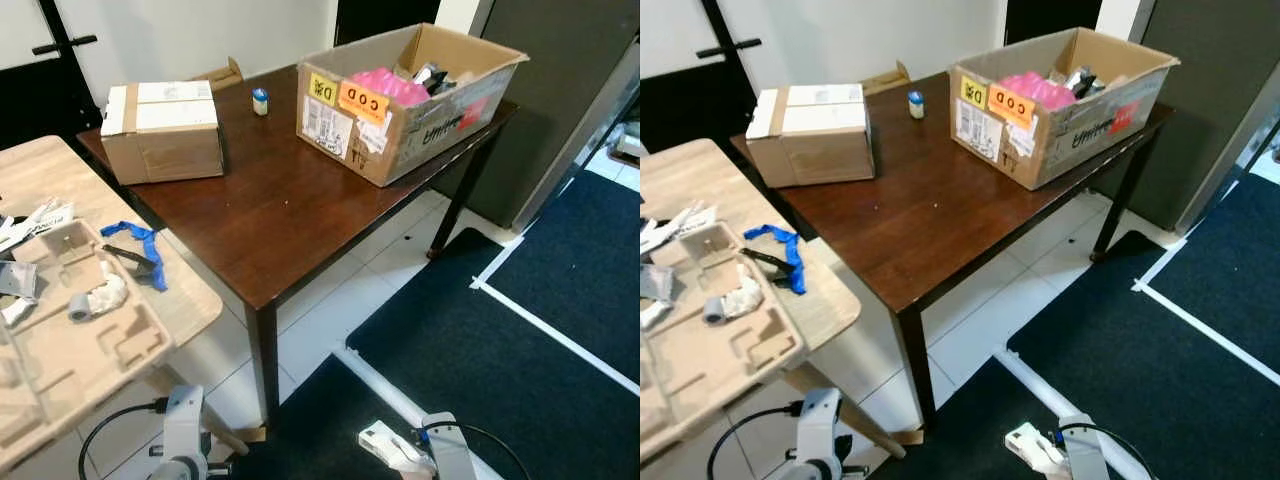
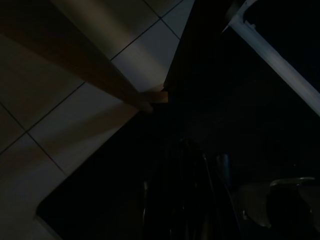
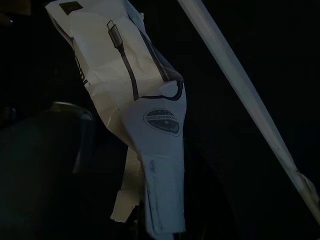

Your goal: Picking trash to rubbish bin

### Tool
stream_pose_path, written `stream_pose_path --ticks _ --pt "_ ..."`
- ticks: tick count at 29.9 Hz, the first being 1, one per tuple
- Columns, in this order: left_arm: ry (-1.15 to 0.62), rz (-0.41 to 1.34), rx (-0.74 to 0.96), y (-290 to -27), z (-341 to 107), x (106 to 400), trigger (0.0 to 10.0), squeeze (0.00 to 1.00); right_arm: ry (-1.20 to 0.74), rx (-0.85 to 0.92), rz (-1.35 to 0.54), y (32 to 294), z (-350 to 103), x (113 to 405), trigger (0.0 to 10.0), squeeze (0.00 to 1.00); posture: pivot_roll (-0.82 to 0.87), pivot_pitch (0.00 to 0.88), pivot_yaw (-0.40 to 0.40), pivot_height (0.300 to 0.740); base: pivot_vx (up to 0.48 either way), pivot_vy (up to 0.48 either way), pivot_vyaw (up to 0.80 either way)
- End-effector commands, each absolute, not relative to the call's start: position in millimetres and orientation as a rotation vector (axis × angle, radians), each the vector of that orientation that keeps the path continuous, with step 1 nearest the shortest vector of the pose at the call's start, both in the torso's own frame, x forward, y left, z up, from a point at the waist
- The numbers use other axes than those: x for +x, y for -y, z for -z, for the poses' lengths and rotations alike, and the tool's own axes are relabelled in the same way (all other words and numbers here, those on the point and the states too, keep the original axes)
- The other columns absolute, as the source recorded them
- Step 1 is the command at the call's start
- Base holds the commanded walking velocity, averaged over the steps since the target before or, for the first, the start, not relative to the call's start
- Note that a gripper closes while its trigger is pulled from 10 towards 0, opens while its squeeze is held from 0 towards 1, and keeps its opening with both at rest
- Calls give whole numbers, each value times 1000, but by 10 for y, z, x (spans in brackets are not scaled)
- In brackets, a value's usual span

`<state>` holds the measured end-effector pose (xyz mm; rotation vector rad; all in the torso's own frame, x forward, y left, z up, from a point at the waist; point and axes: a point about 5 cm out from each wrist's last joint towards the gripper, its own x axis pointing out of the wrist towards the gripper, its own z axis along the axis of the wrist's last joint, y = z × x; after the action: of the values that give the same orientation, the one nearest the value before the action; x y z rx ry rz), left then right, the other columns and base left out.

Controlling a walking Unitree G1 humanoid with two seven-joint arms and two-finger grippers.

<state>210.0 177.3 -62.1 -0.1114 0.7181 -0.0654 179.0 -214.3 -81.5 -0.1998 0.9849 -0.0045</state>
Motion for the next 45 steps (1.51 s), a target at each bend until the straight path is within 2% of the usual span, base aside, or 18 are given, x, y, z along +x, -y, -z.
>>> stream_pose_path --ticks 1,41,45 --pt "-749 71 -108 -1760 672 2022 10000 0 -1005 -199 2 2133 849 1722 10000 0 -31 97 -15 740 0 -345 0" --pt "-740 96 -111 -1704 646 2085 10000 0 -989 -216 -3 2143 834 1743 10000 0 -55 102 -8 740 0 -470 0" --pt "-717 144 -18 -1676 611 2136 10000 0 -990 -214 0 2150 840 1725 10000 0 -56 105 -4 740 0 -360 0"
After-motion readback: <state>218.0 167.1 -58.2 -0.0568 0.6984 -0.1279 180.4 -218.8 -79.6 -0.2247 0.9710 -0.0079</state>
